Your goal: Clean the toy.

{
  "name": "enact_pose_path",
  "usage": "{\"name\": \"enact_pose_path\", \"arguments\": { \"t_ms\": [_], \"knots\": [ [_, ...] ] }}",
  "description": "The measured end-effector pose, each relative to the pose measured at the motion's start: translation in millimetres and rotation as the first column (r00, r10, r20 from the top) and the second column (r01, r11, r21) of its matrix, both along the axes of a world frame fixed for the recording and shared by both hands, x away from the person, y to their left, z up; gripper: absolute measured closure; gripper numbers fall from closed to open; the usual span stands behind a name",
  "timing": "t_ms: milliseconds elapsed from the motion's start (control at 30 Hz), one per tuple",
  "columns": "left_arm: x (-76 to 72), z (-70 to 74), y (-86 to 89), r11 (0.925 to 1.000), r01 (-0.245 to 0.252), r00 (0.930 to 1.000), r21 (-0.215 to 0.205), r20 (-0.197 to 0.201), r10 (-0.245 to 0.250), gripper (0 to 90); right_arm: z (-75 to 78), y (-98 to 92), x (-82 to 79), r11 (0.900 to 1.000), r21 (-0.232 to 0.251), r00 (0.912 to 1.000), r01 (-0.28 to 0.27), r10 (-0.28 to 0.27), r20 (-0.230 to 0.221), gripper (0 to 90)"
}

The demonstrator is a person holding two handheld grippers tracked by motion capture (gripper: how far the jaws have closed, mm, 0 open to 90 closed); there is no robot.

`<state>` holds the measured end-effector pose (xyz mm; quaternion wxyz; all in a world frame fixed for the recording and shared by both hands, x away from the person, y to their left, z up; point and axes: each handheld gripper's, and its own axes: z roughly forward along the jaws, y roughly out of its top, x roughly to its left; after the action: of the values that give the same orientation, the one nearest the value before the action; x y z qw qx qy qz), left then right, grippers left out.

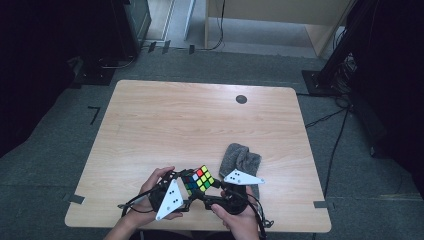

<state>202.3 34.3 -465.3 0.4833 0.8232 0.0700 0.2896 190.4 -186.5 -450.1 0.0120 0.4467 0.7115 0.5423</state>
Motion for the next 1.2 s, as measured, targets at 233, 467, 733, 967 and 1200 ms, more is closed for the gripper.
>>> {"name": "enact_pose_path", "arguments": {
  "t_ms": [233,467,733,967,1200],
  "knots": [
    [15.1,3.2,14.5,0.9964,-0.077,0.9927,-0.036,-0.095,0.074,33.8,2.1,-12.5,4.9,0.997,0.072,0.9995,-0.029,0.028,0.017,26.5],
    [37.9,2.0,39.2,0.9725,-0.198,0.9517,-0.123,-0.262,0.161,33.9,6.1,-51.9,13.7,0.967,-0.145,0.9663,0.209,-0.181,0.183,31.4],
    [38.3,-0.4,34.7,0.9706,-0.213,0.9346,-0.112,-0.313,0.169,33.8,-53.7,-73.4,37.2,0.842,-0.427,0.9408,0.33,-0.33,0.077,40.0],
    [37.2,-1.6,29.5,0.9737,-0.208,0.9344,-0.092,-0.313,0.17,33.8,-64.2,-66.8,41.1,0.823,-0.48,0.9476,0.303,-0.314,0.059,55.9],
    [35.3,-1.3,27.9,0.9774,-0.191,0.934,-0.091,-0.323,0.152,33.8,-63.3,-69.5,37.5,0.851,-0.434,0.9503,0.296,-0.308,0.046,81.6]
  ]
}}
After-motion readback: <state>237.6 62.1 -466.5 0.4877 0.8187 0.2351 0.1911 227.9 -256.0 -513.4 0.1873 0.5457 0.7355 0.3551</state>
